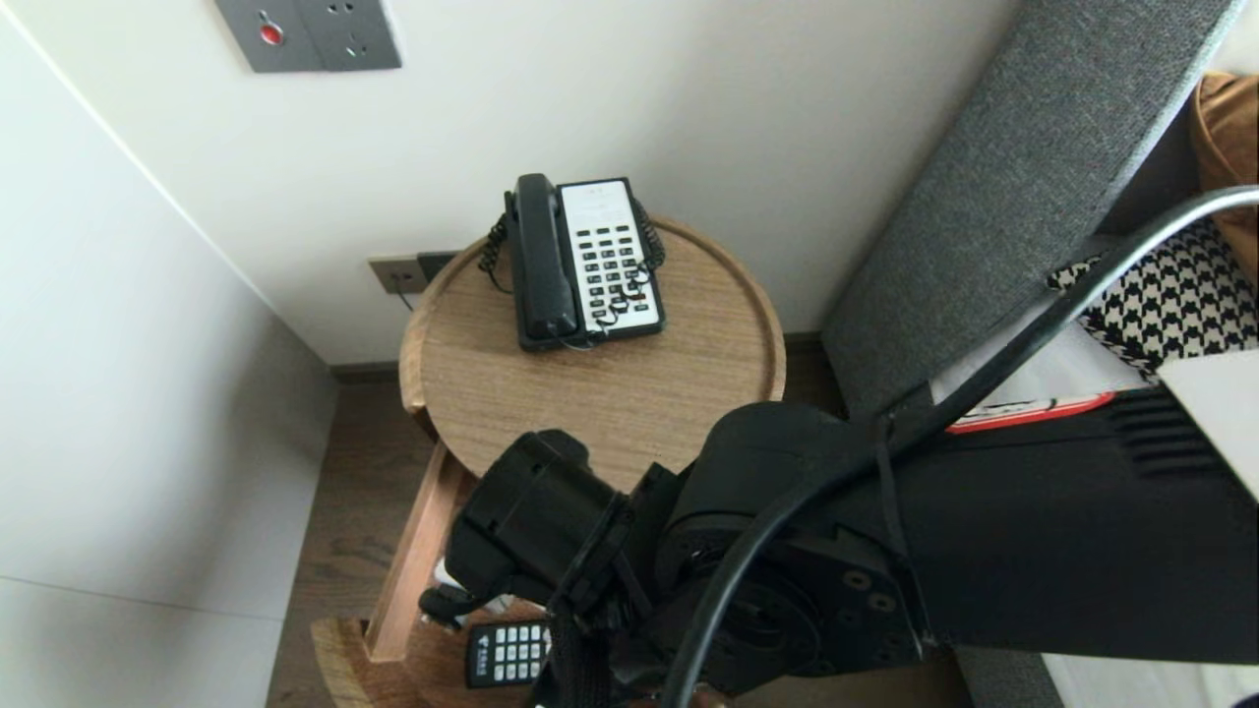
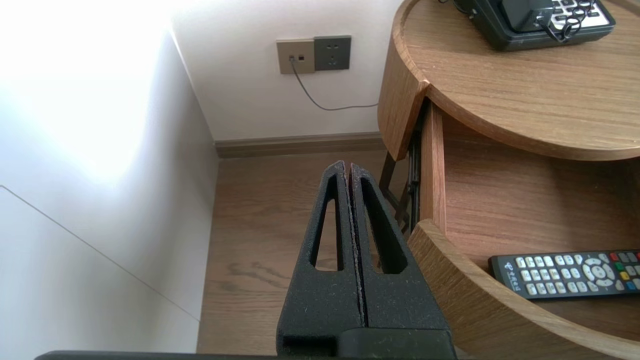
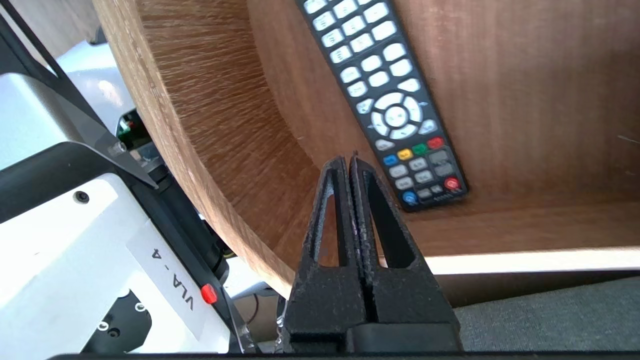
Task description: Take the remote control out of the drawer one by one and place them on the table
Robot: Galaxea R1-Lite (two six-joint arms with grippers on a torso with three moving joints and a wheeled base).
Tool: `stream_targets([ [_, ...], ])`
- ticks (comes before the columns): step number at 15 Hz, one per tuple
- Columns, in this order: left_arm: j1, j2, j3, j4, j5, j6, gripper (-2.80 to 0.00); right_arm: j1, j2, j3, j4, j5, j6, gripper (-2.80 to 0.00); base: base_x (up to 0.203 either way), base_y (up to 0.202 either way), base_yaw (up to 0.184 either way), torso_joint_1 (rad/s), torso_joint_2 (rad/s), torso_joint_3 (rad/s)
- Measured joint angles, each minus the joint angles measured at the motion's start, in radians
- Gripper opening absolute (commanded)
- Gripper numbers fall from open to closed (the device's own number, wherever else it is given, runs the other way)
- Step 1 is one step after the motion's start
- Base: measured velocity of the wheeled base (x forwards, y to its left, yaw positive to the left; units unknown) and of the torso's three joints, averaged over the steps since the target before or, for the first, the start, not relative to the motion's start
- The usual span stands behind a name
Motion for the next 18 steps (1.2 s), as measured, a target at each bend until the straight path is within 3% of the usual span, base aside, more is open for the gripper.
stream_targets([
  [17,0.0,0.0,0.0,0.0,0.0,0.0,-2.8,0.0,0.178,-0.113,0.007,-0.005,-0.013,-2.8,0.0,0.0,0.0,0.0,0.0,0.0],
  [18,0.0,0.0,0.0,0.0,0.0,0.0,-2.8,0.0,0.186,-0.114,0.009,-0.005,-0.015,0.0,0.0,0.0,0.0,0.0,0.0,0.0],
])
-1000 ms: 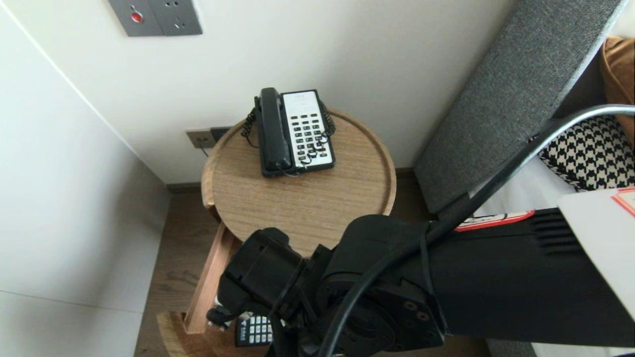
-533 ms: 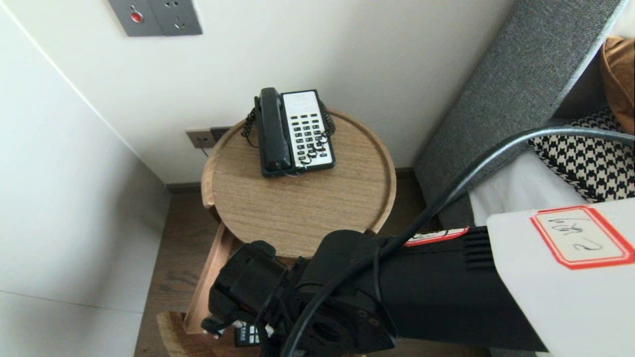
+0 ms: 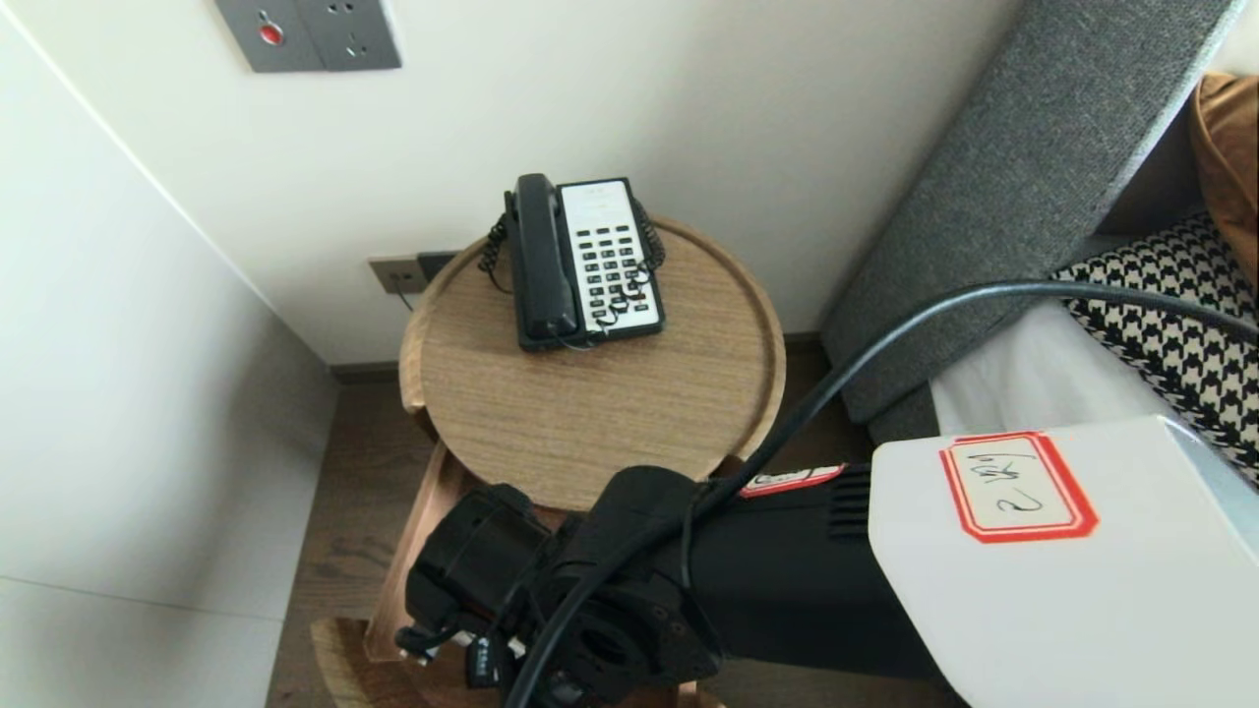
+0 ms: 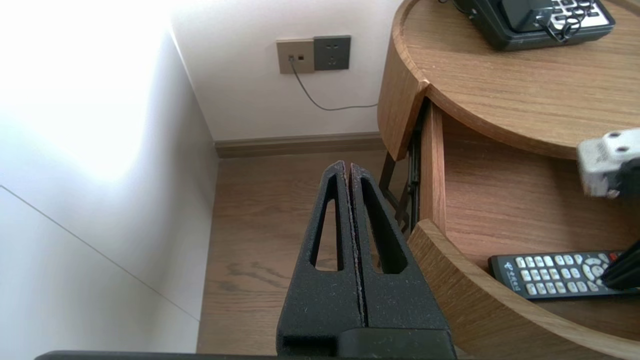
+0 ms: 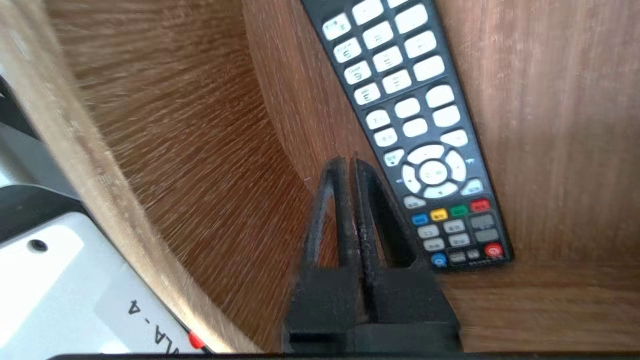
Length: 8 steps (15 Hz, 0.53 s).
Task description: Take the remote control out of the drawer one by one and place them on the table
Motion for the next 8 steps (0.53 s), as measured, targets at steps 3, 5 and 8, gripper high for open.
stream_targets([
  [3,0.0,0.0,0.0,0.0,0.0,0.0,-2.8,-0.003,0.018,-0.011,-0.002,0.001,0.005,0.0,0.0,0.0,0.0,0.0,0.0,0.0],
  [5,0.0,0.0,0.0,0.0,-0.001,0.0,-2.8,-0.008,0.026,-0.021,-0.001,0.001,0.008,0.0,0.0,0.0,0.0,0.0,0.0,0.0],
  [8,0.0,0.0,0.0,0.0,0.0,0.0,-2.8,-0.012,0.027,-0.014,0.002,0.001,0.016,0.0,0.0,0.0,0.0,0.0,0.0,0.0],
])
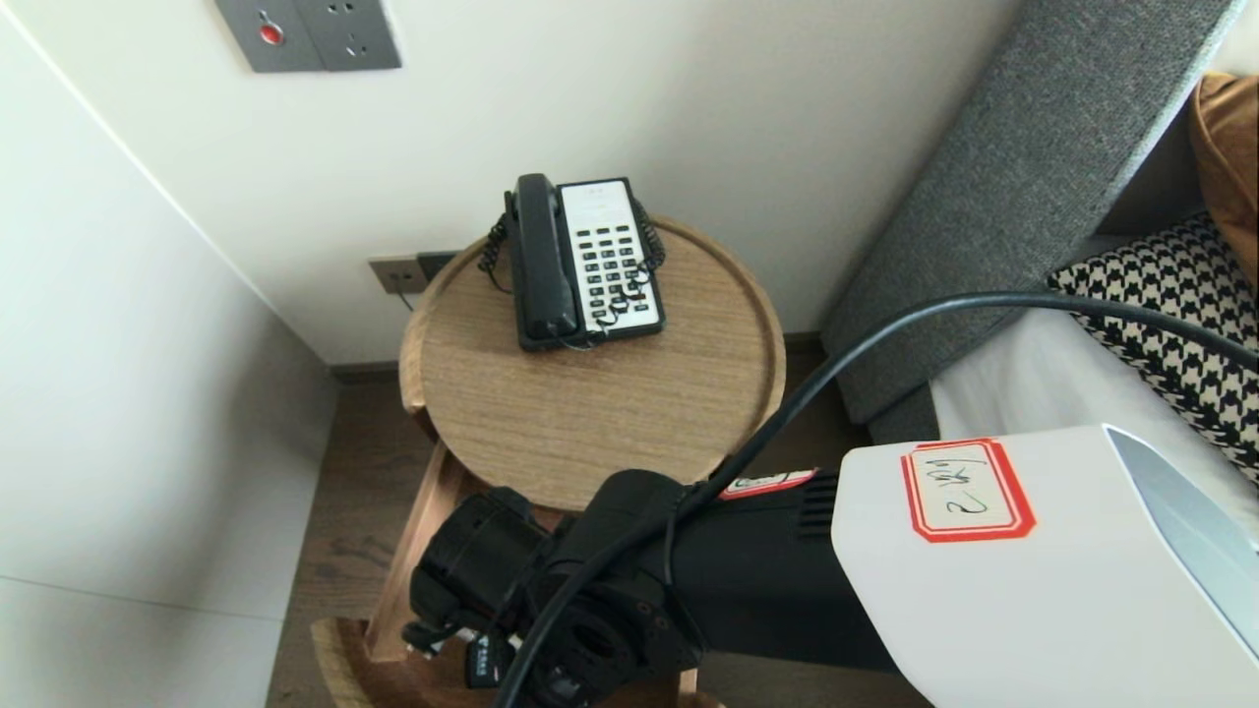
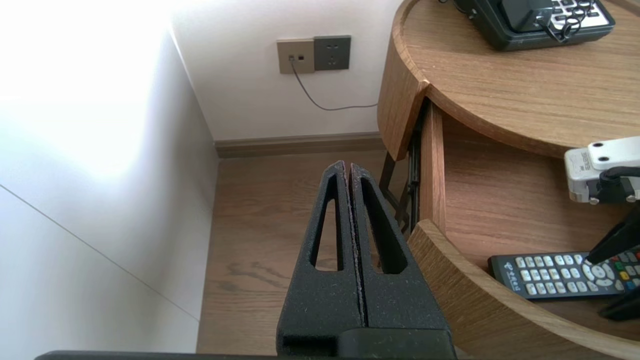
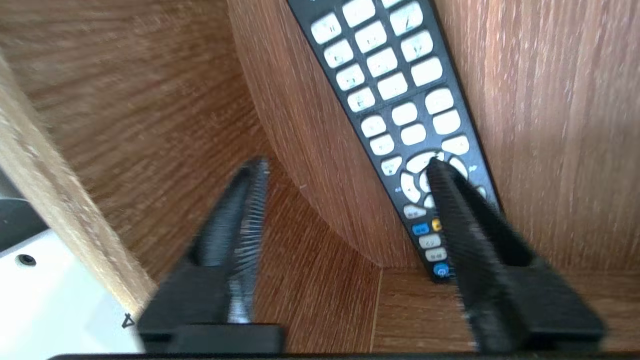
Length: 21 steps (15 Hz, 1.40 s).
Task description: Take the remote control out of the drawer one by one and place them on the table
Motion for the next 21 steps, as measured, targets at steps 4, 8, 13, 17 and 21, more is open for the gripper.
stream_targets([
  [4,0.0,0.0,0.0,0.0,0.0,0.0,-2.8,-0.004,0.006,0.0,0.011,-0.007,0.004,0.0,0.0,0.0,0.0,0.0,0.0,0.0],
  [8,0.0,0.0,0.0,0.0,0.0,0.0,-2.8,-0.011,0.015,-0.026,0.011,-0.01,-0.003,0.0,0.0,0.0,0.0,0.0,0.0,0.0],
  [13,0.0,0.0,0.0,0.0,0.001,0.0,-2.8,-0.017,0.017,-0.028,0.011,-0.011,-0.002,0.0,0.0,0.0,0.0,0.0,0.0,0.0],
  [17,0.0,0.0,0.0,0.0,0.0,0.0,-2.8,-0.018,0.017,-0.023,0.012,-0.011,-0.002,0.0,0.0,0.0,0.0,0.0,0.0,0.0],
  [21,0.0,0.0,0.0,-0.001,0.001,0.0,-2.8,-0.019,0.018,-0.017,0.012,-0.031,-0.004,0.0,0.0,0.0,0.0,0.0,0.0,0.0],
])
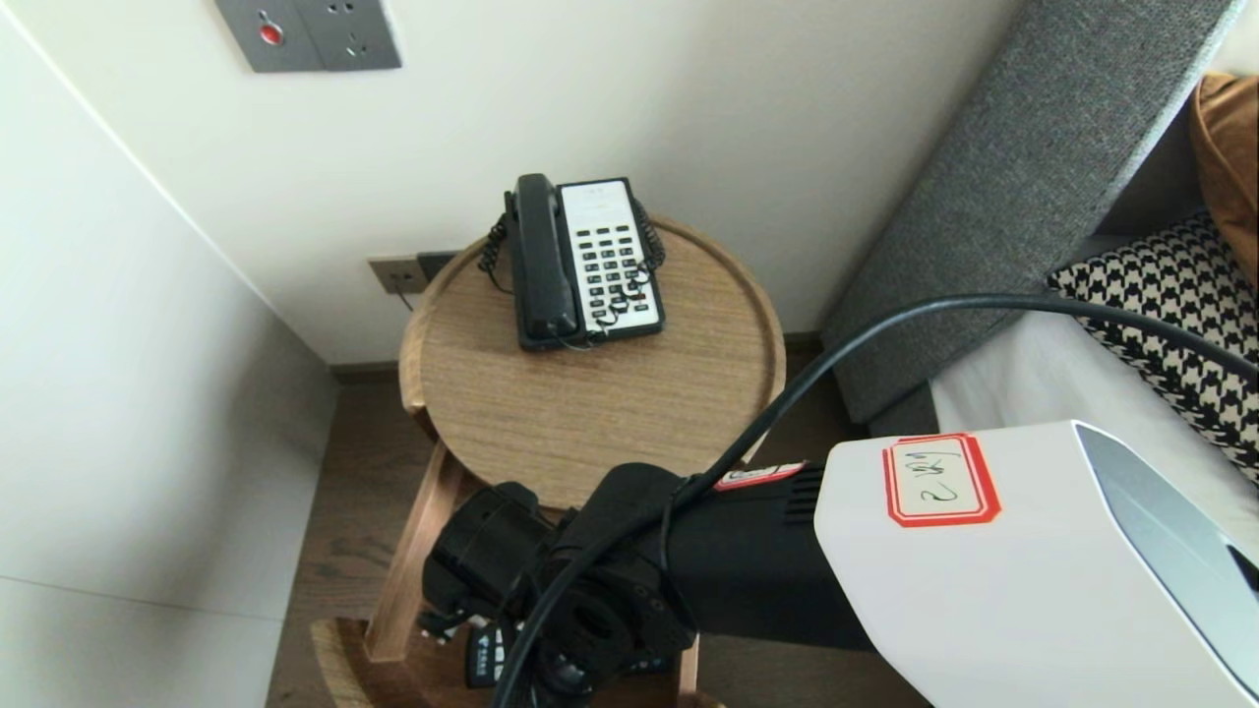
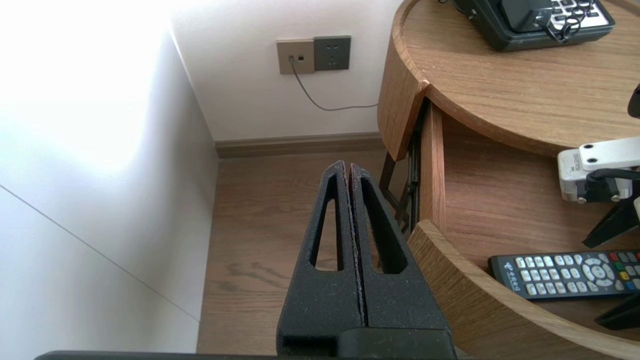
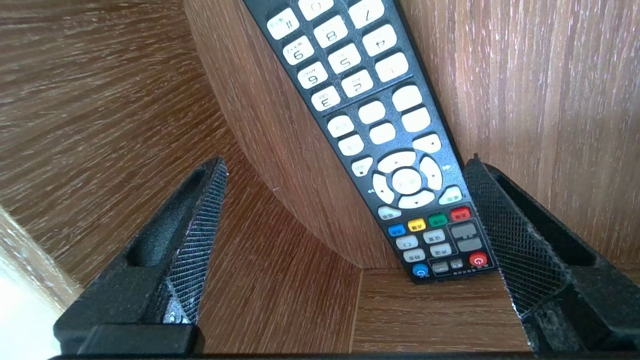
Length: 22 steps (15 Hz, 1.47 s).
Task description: Take the remote control out of the drawer one by one and place them on the table
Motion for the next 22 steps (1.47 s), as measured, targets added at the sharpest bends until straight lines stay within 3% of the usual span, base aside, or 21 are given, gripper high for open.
stream_targets([
  [22,0.0,0.0,0.0,-0.002,0.0,0.0,-2.8,-0.014,0.009,-0.048,0.038,-0.134,-0.022,0.0,0.0,0.0,0.0,0.0,0.0,0.0],
])
